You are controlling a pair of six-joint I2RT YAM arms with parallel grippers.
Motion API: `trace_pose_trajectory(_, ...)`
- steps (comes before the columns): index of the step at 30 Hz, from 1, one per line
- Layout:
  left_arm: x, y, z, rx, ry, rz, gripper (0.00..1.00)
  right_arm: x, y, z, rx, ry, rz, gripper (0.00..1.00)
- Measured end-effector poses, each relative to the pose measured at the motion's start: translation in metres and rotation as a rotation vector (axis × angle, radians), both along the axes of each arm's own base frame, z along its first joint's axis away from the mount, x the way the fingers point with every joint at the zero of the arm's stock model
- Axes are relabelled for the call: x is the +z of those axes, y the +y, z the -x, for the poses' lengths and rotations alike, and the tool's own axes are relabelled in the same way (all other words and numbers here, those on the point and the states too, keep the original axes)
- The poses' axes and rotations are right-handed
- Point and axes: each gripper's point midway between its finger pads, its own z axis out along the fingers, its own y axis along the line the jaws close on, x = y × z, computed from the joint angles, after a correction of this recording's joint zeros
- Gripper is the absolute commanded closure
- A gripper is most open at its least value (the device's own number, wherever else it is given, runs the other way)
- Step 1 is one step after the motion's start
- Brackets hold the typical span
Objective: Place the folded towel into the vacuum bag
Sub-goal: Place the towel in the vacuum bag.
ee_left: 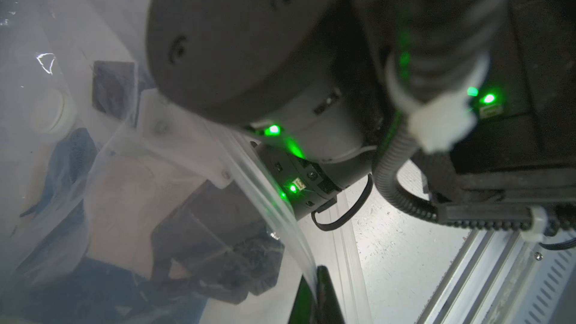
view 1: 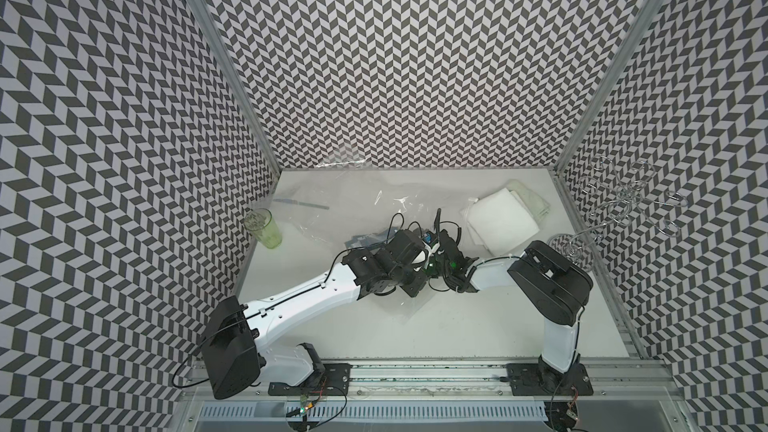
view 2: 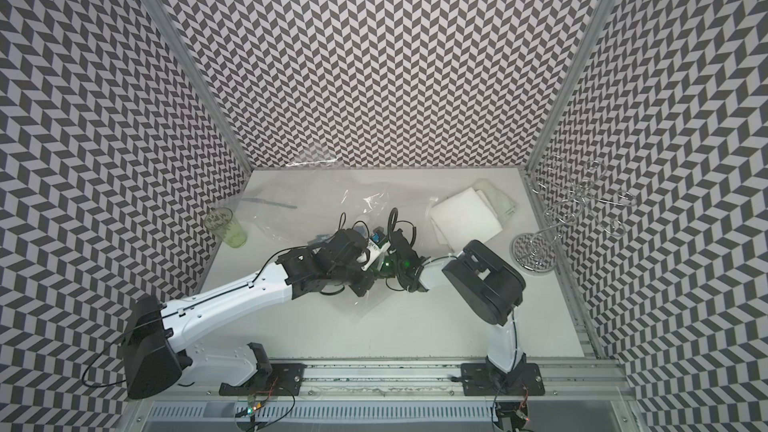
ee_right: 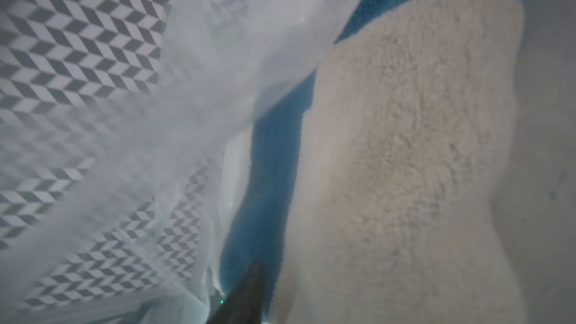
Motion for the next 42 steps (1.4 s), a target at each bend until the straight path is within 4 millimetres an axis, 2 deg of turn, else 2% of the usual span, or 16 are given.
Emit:
trace_pose_trajectory(4, 0.005, -0.006, 0.000, -0.004, -0.001, 0.035, 0.99, 0.014, -0.019, 0.002, -0.028, 0.039, 0.001, 0.23)
trace_pose_trajectory(7, 0.008, -0.013, 0.001, -0.010, 0.002, 0.068, 0.99, 0.022, -0.040, 0.015, -0.073, 0.092, -0.010, 0.19)
trace_pose_trajectory(11, 0.007, -0.019, 0.006, -0.019, 0.018, 0.102, 0.99, 0.007, -0.058, 0.040, -0.127, 0.219, -0.010, 0.16)
trace_pose_trajectory(15, 0.007, -0.025, 0.011, -0.024, 0.033, 0.125, 0.99, -0.010, -0.063, 0.068, -0.174, 0.352, 0.003, 0.15)
trace_pose_trajectory(19, 0.010, -0.031, 0.015, -0.032, 0.037, 0.148, 0.99, 0.002, -0.054, 0.081, -0.200, 0.387, -0.027, 0.15)
trace_pose_trajectory(21, 0.013, -0.031, 0.015, -0.031, 0.037, 0.157, 0.99, 0.004, -0.052, 0.080, -0.232, 0.392, -0.034, 0.16)
trace_pose_trajectory(26, 0.013, -0.031, 0.016, -0.029, 0.038, 0.167, 0.99, -0.002, -0.039, 0.064, -0.278, 0.376, -0.104, 0.24)
trace_pose_trajectory(30, 0.015, -0.036, 0.020, -0.054, 0.050, 0.188, 0.99, -0.012, -0.030, 0.052, -0.302, 0.352, -0.141, 0.37)
trace_pose_trajectory(34, 0.016, -0.040, 0.022, -0.071, 0.053, 0.198, 0.99, 0.005, -0.020, 0.039, -0.298, 0.279, -0.212, 0.66)
trace_pose_trajectory(36, 0.014, -0.041, 0.021, -0.075, 0.053, 0.195, 0.99, 0.016, -0.013, 0.033, -0.279, 0.229, -0.236, 0.72)
trace_pose_trajectory(39, 0.009, -0.042, 0.019, -0.077, 0.053, 0.184, 0.98, 0.029, 0.000, 0.025, -0.230, 0.145, -0.259, 0.76)
trace_pose_trajectory(42, 0.002, -0.039, 0.015, -0.063, 0.058, 0.158, 0.90, 0.025, 0.015, 0.018, -0.171, 0.099, -0.234, 0.83)
